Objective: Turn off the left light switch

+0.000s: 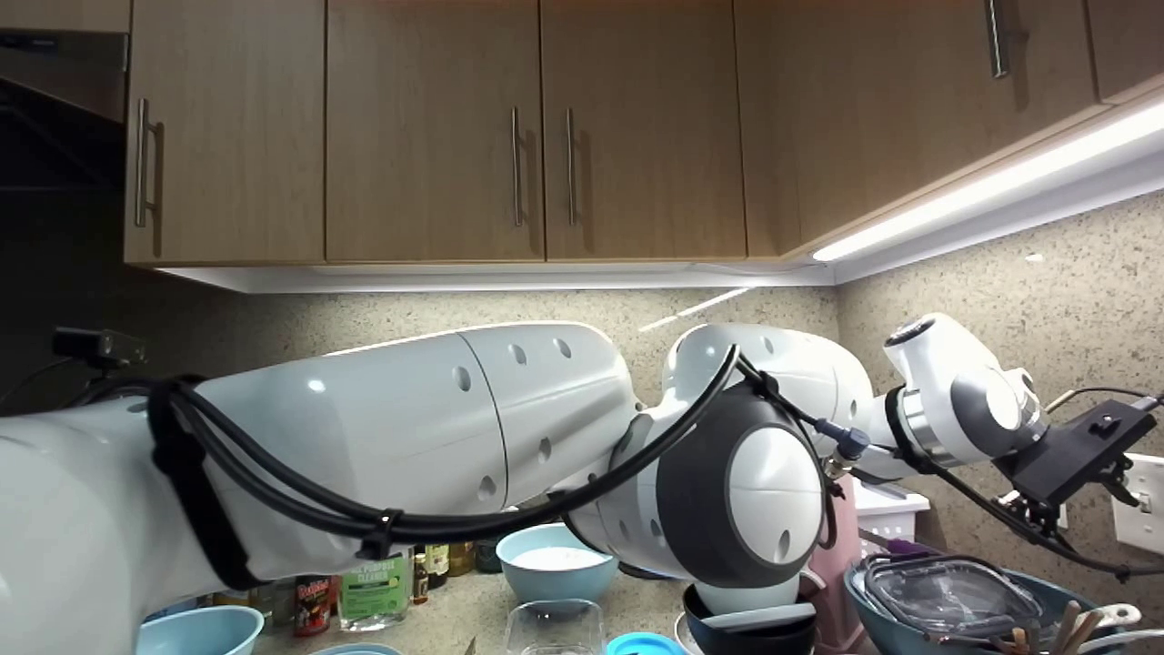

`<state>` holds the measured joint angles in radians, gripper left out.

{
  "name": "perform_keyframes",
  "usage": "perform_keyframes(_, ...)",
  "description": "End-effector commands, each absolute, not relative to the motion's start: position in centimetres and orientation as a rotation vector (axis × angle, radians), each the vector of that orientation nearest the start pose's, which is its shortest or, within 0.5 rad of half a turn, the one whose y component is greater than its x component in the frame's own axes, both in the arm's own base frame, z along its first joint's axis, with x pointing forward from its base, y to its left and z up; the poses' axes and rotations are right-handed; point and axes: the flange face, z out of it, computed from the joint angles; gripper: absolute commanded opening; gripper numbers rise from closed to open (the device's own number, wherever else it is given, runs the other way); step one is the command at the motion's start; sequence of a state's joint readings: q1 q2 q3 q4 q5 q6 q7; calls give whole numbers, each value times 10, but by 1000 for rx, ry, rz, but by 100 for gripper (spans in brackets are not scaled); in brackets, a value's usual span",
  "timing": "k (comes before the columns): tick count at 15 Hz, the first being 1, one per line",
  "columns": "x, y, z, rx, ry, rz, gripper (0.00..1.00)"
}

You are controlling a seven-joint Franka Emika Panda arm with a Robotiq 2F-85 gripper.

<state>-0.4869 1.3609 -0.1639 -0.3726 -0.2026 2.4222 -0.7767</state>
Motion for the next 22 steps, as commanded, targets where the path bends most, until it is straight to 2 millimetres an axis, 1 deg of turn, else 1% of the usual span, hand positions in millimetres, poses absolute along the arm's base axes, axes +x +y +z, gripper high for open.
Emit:
perform_keyframes(1, 735, -437, 325, 2354, 488, 434, 100)
perform_keyframes(8, 736, -436, 336, 2345, 489, 447, 100)
perform_keyframes(14, 733, -438, 361, 2327, 455, 433, 100)
perform_keyframes(16, 732, -440, 359, 2333, 464, 410, 100)
perform_keyframes(18, 732, -440, 352, 2343, 469, 390, 100)
perform_keyframes(22, 732, -438, 345, 2357, 484, 383, 100)
